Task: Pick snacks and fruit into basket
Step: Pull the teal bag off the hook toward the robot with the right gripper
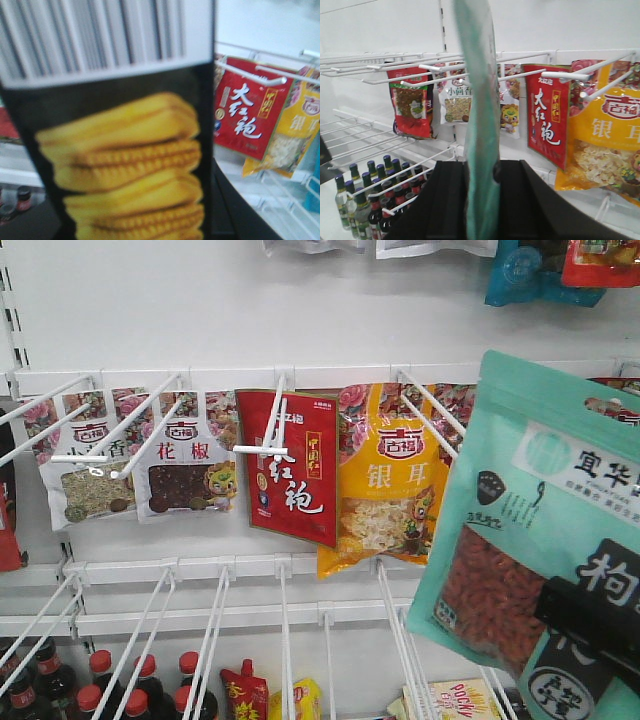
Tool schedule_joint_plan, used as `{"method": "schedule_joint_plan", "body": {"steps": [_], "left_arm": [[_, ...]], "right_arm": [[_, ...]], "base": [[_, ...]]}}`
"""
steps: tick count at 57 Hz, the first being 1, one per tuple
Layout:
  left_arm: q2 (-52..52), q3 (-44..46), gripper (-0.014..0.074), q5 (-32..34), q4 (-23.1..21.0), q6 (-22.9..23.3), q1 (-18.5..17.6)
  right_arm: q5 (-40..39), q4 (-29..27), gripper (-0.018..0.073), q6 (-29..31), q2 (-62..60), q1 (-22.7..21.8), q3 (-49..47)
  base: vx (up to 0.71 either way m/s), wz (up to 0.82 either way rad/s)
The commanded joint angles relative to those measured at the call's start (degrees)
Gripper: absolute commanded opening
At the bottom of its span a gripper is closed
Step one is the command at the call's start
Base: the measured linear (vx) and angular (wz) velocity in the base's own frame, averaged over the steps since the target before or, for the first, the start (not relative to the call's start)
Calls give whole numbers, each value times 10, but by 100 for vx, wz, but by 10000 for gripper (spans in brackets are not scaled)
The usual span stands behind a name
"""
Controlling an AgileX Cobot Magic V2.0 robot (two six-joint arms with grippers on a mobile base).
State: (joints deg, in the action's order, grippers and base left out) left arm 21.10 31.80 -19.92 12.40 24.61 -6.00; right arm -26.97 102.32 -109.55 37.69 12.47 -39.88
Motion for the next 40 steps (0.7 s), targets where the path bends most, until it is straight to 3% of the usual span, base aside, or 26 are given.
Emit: {"method": "schedule_joint_plan", "body": {"steps": [1,19,40], "left_arm": [[-22,21,2,21,4,-8,-4],[-55,21,2,0,4,-22,-4],[-55,21,2,14,4,-22,-4]], "right_arm": [[38,-3,-9,-3,-13,-2,-15],[89,-3,-9,-12,-14,-2,-13],[62,-3,-9,-12,-14,-2,-13]], "base": [[0,0],[0,0],[0,0]]}}
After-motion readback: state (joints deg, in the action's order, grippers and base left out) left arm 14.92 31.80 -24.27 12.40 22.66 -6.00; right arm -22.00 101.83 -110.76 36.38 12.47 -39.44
